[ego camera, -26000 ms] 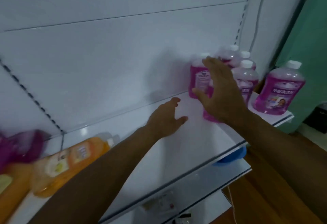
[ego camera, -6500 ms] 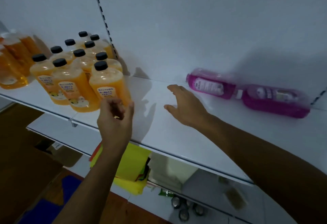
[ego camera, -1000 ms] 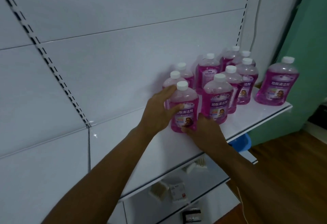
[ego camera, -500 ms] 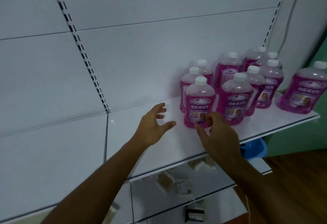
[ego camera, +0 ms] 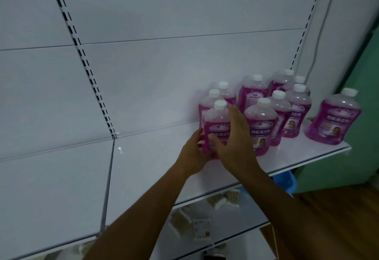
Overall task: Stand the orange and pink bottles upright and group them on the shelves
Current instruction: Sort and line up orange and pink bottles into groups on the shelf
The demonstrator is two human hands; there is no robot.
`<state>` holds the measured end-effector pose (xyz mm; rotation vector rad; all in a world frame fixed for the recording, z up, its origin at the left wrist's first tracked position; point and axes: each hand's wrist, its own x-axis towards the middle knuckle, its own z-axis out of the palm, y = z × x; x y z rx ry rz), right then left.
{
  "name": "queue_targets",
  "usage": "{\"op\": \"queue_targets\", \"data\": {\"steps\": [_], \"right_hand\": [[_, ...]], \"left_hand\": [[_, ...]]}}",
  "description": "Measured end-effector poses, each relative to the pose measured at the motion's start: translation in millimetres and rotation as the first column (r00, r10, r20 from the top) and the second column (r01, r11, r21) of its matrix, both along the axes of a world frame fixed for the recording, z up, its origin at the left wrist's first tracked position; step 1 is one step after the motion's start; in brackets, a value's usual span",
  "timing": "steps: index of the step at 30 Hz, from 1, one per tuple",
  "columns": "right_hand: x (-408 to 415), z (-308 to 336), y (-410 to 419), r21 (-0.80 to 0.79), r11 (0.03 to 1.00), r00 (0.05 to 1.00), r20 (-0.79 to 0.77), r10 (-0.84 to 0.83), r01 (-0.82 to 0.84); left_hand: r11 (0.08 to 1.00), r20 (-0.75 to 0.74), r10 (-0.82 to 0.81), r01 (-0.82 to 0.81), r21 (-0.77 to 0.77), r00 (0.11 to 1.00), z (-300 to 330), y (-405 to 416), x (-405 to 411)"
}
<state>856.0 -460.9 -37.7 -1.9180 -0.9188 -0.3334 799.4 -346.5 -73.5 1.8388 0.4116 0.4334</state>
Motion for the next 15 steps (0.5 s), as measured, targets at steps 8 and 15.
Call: {"op": "queue_targets", "data": {"steps": [8, 15], "right_hand": [[-2.2, 9.7, 5.3, -0.064, 0.995, 0.997, 0.000, 0.073, -0.073], [-38.3, 5.4, 76.5, -0.058, 0.962, 0.964, -0.006, 0.265, -0.265]], "left_hand": [[0.990, 0.024, 0.085, -0.087, 0.108, 0.996, -9.5, 20.5, -31.6], [0.954, 0.045, 0.241, -0.245, 0.172, 0.970, -16.9, 85.2, -84.9]]}}
